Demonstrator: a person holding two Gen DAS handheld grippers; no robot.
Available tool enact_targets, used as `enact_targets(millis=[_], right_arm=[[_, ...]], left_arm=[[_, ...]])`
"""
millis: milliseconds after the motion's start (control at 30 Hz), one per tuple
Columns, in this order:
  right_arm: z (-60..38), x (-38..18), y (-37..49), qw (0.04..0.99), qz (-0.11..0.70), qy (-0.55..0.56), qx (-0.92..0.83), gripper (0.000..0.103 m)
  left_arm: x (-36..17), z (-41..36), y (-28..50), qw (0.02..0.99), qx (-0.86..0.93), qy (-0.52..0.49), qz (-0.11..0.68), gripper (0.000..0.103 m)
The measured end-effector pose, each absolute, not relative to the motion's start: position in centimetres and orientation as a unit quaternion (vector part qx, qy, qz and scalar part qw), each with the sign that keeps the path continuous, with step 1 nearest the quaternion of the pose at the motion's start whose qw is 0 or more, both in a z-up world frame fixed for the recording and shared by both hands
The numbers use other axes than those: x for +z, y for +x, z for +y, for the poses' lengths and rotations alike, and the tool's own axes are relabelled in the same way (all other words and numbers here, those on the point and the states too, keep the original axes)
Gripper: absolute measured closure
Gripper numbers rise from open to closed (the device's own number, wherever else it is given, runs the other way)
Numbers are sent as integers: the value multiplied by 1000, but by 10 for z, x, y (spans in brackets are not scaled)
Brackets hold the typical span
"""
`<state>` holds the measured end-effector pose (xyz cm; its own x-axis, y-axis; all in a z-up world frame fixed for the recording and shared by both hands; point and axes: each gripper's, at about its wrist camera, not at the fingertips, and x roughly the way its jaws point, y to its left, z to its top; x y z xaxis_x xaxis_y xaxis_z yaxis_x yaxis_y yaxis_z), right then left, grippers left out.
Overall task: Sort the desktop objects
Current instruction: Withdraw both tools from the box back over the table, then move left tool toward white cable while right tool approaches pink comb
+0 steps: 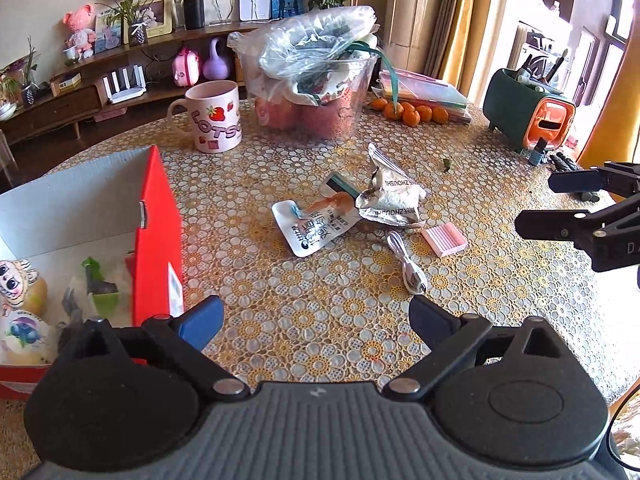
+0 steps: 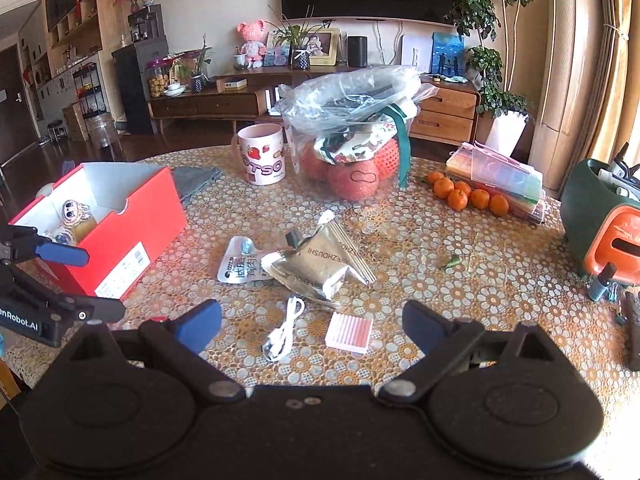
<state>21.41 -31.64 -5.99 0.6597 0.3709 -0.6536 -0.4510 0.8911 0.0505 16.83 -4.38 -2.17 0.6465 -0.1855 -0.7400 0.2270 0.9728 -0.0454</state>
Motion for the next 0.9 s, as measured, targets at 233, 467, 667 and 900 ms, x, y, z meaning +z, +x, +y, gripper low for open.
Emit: enact_targets(millis=[233, 467, 667, 900], right_arm=[[-321, -96, 242, 901, 375, -55, 210, 8], [-321, -128, 261, 893, 400, -53, 202, 13], [-318, -146, 275, 888, 416, -42, 191, 17], [-314, -155, 284, 885, 423, -38, 189, 24]], left_arm=[[-60, -82, 184, 907, -122, 26, 402, 2], [-89, -115, 197, 908, -131, 28, 398, 2], [-102, -133, 203, 915, -115, 34, 384, 2], [-111, -142, 205, 924, -100, 41, 367, 3]])
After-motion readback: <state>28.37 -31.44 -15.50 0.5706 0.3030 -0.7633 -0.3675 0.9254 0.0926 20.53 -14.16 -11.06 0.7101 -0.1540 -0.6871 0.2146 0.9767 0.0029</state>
